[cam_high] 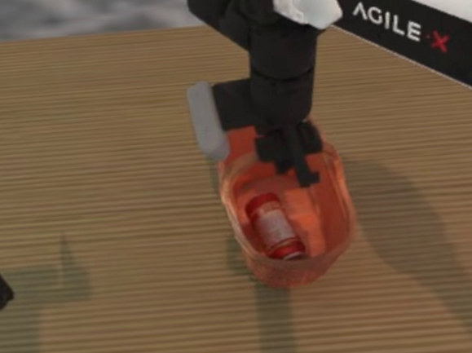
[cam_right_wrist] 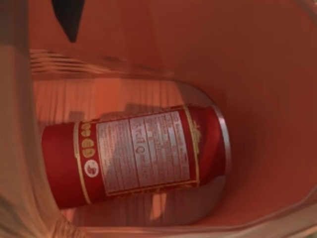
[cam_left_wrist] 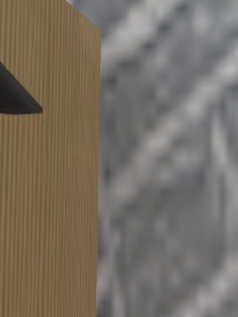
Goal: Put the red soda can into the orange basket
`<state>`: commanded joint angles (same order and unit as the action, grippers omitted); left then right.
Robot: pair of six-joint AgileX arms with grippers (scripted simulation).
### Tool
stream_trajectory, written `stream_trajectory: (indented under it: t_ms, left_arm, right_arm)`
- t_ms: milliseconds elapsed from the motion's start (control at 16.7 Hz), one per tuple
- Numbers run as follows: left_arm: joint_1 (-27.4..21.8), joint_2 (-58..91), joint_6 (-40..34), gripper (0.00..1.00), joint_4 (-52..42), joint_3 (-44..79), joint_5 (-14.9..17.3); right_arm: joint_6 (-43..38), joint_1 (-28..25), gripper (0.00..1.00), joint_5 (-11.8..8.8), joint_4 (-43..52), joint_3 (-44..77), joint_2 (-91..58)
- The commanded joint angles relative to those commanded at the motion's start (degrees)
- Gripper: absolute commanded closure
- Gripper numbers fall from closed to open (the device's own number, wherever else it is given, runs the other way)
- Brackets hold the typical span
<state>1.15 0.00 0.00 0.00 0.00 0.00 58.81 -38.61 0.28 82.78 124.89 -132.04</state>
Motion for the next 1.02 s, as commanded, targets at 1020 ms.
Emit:
stream_trajectory:
  t_ms: [1020]
  left_arm:
    - [0.0, 0.0, 0.0, 0.0, 0.0, 0.0, 0.0]
  right_arm:
    - [2.06, 1.59, 1.0, 0.01, 11.12, 10.53, 0.61]
